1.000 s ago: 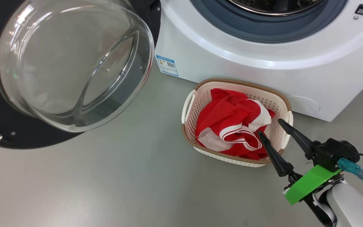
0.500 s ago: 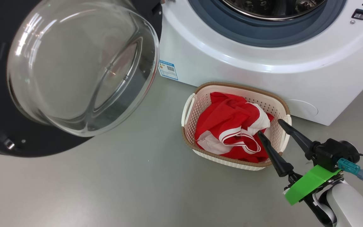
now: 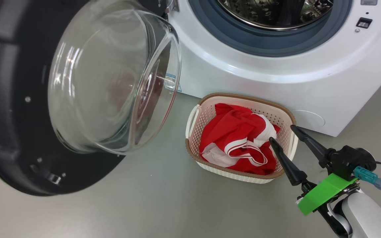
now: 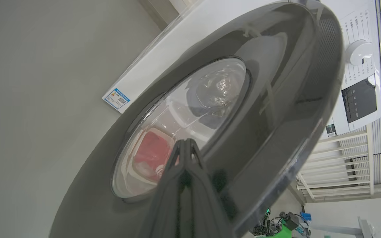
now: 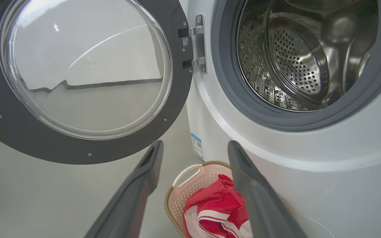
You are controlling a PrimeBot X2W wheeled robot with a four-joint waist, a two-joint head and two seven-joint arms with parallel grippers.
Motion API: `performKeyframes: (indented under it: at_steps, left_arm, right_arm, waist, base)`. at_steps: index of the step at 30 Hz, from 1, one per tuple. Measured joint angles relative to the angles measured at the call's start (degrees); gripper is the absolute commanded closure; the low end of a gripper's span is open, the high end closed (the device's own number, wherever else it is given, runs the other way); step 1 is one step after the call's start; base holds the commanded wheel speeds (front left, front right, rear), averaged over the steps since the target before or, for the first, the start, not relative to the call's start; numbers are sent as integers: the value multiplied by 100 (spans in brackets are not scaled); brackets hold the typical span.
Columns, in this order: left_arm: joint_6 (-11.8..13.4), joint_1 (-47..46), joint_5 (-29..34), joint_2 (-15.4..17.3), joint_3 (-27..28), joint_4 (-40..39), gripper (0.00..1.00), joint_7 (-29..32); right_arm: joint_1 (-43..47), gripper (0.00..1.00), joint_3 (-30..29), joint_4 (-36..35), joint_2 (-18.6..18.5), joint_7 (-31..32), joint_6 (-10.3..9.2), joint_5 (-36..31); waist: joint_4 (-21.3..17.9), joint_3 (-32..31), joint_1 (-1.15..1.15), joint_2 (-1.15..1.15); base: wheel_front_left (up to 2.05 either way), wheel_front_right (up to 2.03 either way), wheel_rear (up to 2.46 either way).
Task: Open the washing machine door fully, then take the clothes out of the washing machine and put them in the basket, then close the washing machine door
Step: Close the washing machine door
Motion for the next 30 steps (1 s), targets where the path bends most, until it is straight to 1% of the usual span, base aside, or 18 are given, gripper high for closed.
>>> performKeyframes:
  at_steps: [7,13,22,30]
  left_arm:
    - [0,506,-314,-25,-93,-994,100,349]
    - [0,786,-338,-118,-299,-1686,100,446]
    - [1,833,-338,-292,-638,-2214,100,568]
    - [1,749,-294,-617,-988,-2508,100,557]
  right_arm:
    - [115,0,-121,-56,20,0,0,0]
    - [135,0,-180,-81,89,0,0,-5]
    - [193,0,-305,-132,221,0,0,-9]
    - [343,0,-448,-186,363,0,0,-52]
  waist:
    - [-132,-61,0,0]
    - [-299,-98,0,0]
    - [-712,-154,0,0]
    - [-1210,-140,0,0]
  base:
    - [0,0,0]
    - [0,0,0]
    - [0,0,0]
    - [0,0,0]
